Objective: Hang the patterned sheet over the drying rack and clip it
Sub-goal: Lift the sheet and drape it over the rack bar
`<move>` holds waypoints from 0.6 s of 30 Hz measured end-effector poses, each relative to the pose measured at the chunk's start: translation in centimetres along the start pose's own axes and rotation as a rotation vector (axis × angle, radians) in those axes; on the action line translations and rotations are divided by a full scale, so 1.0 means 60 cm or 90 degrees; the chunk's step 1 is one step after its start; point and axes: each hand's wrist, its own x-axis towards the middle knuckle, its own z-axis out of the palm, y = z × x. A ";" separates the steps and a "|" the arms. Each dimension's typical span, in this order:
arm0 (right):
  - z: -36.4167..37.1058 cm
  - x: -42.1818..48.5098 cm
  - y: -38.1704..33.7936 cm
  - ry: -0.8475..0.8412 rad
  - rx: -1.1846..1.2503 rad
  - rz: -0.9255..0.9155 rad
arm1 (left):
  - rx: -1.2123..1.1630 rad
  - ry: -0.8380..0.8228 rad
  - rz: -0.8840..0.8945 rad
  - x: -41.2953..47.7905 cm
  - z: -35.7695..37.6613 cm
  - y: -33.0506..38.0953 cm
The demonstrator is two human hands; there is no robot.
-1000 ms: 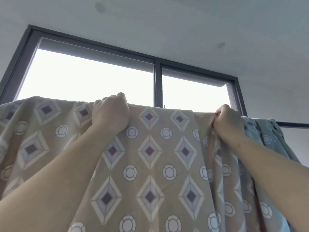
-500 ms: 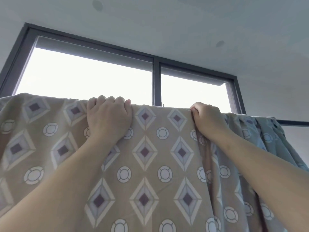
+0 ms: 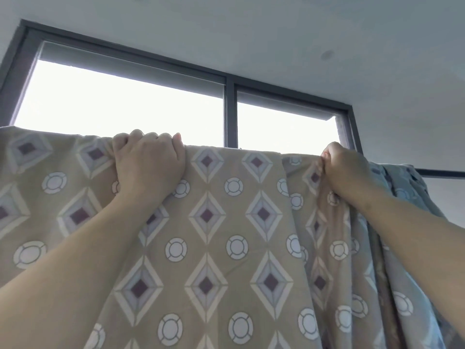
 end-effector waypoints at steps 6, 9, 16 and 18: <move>0.004 -0.028 -0.077 -0.019 0.040 -0.135 | -0.005 0.012 -0.003 0.000 0.004 0.010; 0.008 -0.020 -0.092 -0.048 0.176 -0.098 | -0.002 0.024 -0.002 0.001 0.004 0.003; 0.008 -0.015 -0.077 0.025 0.065 -0.120 | -0.015 0.073 0.014 0.002 0.003 -0.002; 0.006 -0.016 -0.072 0.047 0.028 -0.118 | -0.022 0.094 0.014 0.002 0.005 0.002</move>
